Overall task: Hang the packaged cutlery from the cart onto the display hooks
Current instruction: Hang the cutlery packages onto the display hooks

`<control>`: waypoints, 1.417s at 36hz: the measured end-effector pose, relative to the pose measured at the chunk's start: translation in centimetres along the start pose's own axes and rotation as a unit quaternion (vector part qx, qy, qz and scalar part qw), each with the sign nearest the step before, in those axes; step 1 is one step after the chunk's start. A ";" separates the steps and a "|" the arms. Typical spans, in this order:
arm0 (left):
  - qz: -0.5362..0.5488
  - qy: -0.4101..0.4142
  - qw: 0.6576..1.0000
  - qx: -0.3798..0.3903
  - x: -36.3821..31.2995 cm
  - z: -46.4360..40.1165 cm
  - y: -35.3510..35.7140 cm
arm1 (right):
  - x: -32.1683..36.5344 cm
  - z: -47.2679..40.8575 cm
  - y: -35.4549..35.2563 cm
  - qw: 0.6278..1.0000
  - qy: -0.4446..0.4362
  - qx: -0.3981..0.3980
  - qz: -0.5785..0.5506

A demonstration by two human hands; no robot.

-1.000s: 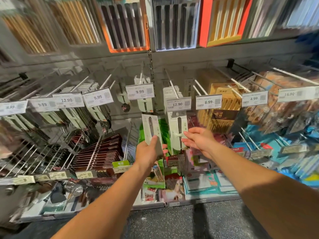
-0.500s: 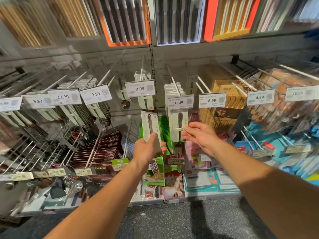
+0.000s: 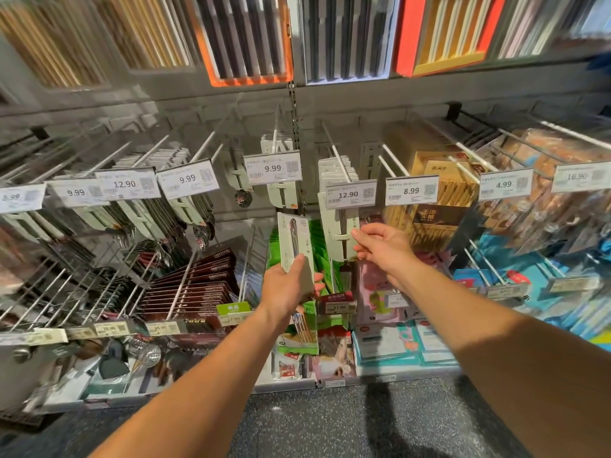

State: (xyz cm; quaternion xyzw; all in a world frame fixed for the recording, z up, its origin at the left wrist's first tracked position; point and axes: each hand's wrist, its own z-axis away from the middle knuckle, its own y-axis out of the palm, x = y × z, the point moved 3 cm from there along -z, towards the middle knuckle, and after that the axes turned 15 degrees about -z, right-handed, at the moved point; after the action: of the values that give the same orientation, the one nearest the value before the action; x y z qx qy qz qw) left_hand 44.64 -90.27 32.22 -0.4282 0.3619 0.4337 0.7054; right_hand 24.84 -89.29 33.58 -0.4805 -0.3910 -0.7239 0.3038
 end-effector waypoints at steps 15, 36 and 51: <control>0.006 0.004 1.000 0.011 0.2 0.0 -0.4 | 0.0 1.5 -1.6 0.999 0.013 -0.006 -0.034; -0.020 0.009 1.000 0.012 0.2 0.3 -0.5 | -0.1 2.2 -1.2 1.000 0.002 -0.012 -0.003; 0.015 0.010 1.000 0.025 -0.2 -1.3 -0.4 | 0.6 0.1 -0.1 0.999 0.012 -0.020 0.046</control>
State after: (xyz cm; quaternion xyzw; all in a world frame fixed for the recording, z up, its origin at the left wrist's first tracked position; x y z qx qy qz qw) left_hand 44.77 -91.61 32.07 -0.4095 0.3861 0.4303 0.7057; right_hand 24.57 -89.19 34.12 -0.4956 -0.3504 -0.7222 0.3318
